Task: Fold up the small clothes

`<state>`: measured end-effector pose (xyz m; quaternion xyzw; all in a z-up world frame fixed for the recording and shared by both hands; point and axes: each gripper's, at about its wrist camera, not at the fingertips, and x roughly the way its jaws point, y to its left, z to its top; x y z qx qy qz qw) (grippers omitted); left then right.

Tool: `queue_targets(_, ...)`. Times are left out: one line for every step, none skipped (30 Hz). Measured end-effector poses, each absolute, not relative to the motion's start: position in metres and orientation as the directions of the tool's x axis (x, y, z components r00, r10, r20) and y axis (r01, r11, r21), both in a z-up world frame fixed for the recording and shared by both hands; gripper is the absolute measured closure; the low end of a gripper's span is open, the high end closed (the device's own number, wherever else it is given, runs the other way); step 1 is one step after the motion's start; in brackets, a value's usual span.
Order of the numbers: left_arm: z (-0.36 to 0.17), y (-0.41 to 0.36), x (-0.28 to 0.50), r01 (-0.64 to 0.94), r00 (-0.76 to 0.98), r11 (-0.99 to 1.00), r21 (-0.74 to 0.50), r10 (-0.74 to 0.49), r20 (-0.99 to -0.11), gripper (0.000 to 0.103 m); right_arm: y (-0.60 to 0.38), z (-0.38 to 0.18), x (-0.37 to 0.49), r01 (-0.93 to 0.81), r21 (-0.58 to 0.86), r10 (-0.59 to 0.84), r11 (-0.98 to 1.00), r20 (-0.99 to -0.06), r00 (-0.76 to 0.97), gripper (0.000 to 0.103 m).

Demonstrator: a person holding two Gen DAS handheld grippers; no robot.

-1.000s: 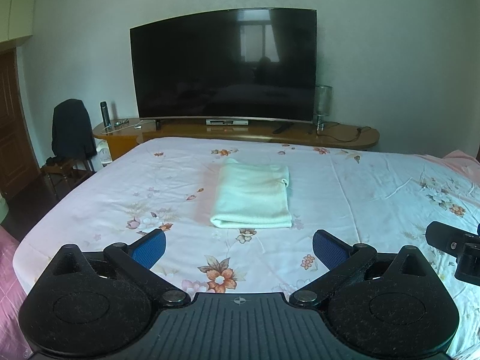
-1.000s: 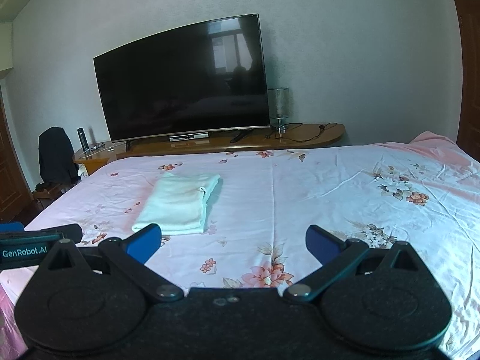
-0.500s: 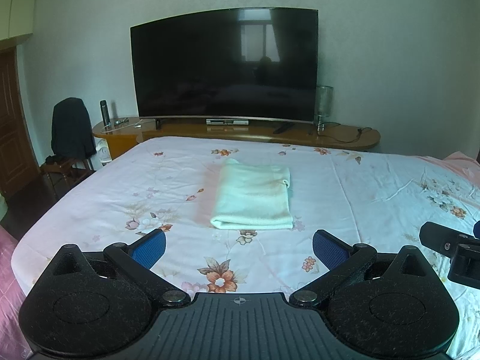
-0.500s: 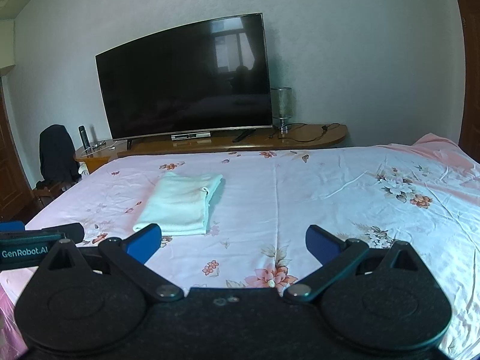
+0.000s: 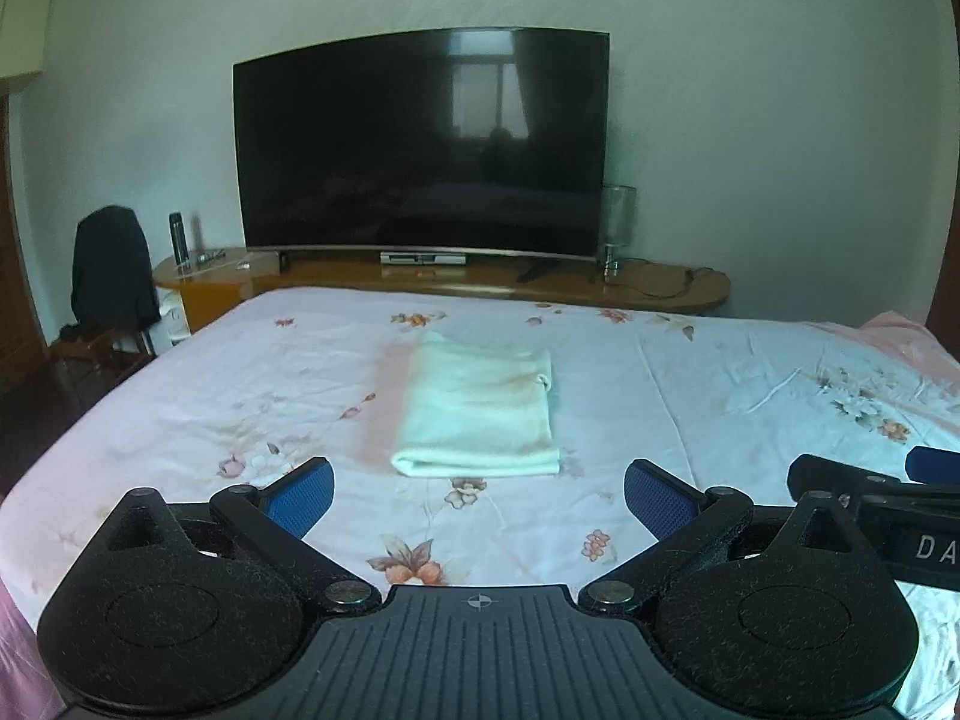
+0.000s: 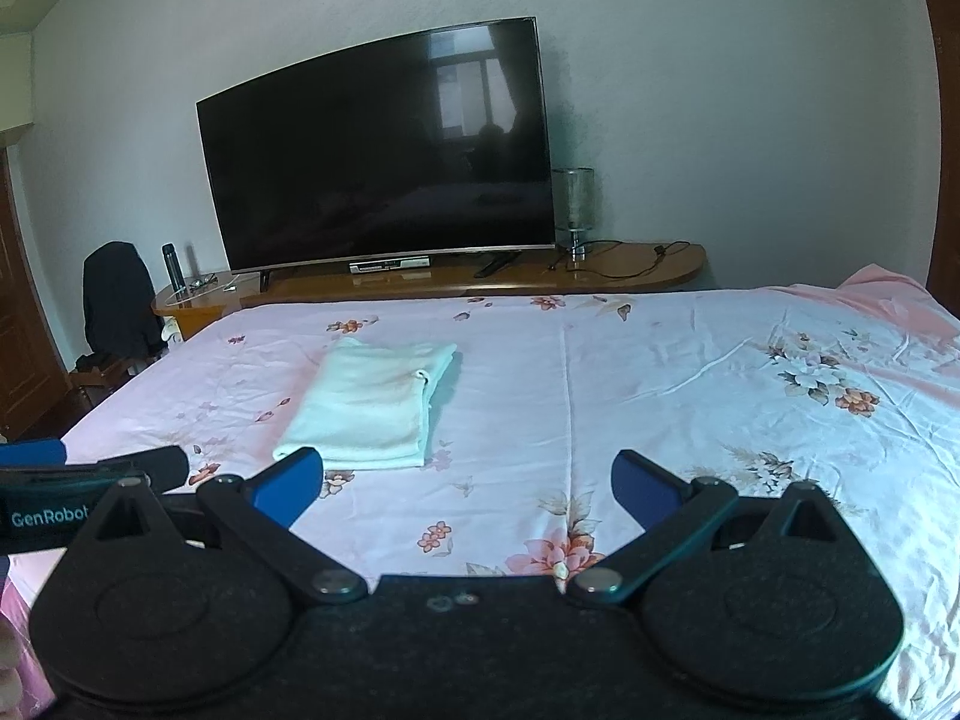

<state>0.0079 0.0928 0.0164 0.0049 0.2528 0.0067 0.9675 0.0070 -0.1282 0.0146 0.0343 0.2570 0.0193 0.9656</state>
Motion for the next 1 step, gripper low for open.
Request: queue_targets(0.0158, 0.0907, 0.0102, -0.002, 0.873, 1.0, 0.019, 0.011, -0.488, 0.0, -0.1281, 0.0136, 0.0087, -0.02, 0.076, 0.055, 0.997, -0.497, 0.866, 0.001)
